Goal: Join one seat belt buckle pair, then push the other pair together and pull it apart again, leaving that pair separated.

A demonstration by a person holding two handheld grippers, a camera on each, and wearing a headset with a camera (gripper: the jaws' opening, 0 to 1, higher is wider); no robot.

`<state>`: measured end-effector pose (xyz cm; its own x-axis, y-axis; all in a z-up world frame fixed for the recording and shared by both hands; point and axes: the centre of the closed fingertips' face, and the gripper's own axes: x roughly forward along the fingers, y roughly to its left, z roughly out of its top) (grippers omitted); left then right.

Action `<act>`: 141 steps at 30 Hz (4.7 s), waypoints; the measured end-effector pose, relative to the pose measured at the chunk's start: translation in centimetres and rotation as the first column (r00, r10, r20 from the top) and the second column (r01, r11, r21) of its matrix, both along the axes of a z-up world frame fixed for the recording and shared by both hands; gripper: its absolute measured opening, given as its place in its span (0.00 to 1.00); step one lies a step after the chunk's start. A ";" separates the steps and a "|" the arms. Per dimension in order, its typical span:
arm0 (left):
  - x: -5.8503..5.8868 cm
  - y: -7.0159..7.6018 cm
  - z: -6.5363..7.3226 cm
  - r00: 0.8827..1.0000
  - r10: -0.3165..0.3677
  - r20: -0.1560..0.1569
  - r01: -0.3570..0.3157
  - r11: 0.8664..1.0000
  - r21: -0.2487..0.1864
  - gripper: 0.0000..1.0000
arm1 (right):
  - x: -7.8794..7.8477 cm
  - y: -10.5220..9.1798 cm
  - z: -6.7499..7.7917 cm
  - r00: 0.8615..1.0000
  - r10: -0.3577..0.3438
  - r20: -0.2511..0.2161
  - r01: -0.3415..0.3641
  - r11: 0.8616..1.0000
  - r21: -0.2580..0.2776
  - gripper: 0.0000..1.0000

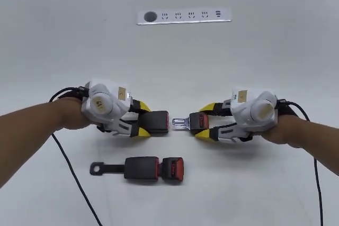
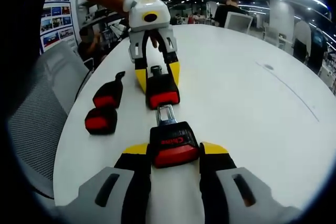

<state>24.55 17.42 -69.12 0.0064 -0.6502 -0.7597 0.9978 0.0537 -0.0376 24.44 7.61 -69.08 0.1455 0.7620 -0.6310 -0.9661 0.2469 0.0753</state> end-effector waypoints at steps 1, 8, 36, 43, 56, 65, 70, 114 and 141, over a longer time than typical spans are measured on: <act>0.0 0.0 0.0 1.000 -0.001 0.001 0.001 1.000 0.002 0.33 | 0.0 0.2 0.0 1.000 0.001 0.000 -0.001 1.000 0.000 0.35; 0.0 0.0 0.0 1.000 -0.009 0.002 0.009 1.000 0.013 0.33 | 0.1 0.8 0.1 1.000 0.025 0.010 -0.025 1.000 -0.008 0.35; -0.3 -0.3 -0.2 0.999 -0.045 -0.006 0.046 0.998 0.054 0.33 | 0.1 2.6 -0.3 1.000 0.005 0.002 -0.005 1.000 -0.020 0.34; -0.1 -0.4 -0.3 0.999 -0.043 -0.012 0.044 0.997 0.066 0.33 | 0.1 3.6 -0.3 1.000 -0.011 0.008 0.011 1.000 -0.015 0.34; -0.1 -0.3 -0.3 0.999 -0.033 -0.020 0.035 0.997 0.065 0.33 | 0.1 3.9 -0.2 1.000 -0.016 0.014 0.016 1.000 -0.023 0.34; -0.3 -0.3 -0.1 0.999 -0.034 -0.021 0.035 0.997 0.068 0.33 | 0.0 4.0 -0.1 1.000 -0.019 0.020 0.020 0.999 -0.028 0.34; -0.4 -0.4 0.1 0.999 -0.036 -0.020 0.038 0.997 0.072 0.33 | 0.1 3.9 -0.2 1.000 -0.017 0.024 0.017 0.999 -0.032 0.34; -0.3 -0.3 -0.1 1.000 -0.020 -0.015 0.020 0.999 0.046 0.34 | 0.0 2.4 -0.2 0.998 0.019 0.051 -0.017 0.999 -0.037 0.35; -0.2 -0.3 -0.1 1.000 -0.010 -0.019 0.011 0.998 0.065 0.34 | -0.3 -3.9 -0.1 0.999 -0.022 0.039 0.024 0.999 -0.042 0.35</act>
<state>24.32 17.14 -69.18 -0.0148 -0.5993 -0.8004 0.9975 0.0460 -0.0528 24.15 3.74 -69.13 0.1879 0.7305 -0.6565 -0.9621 0.2714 0.0266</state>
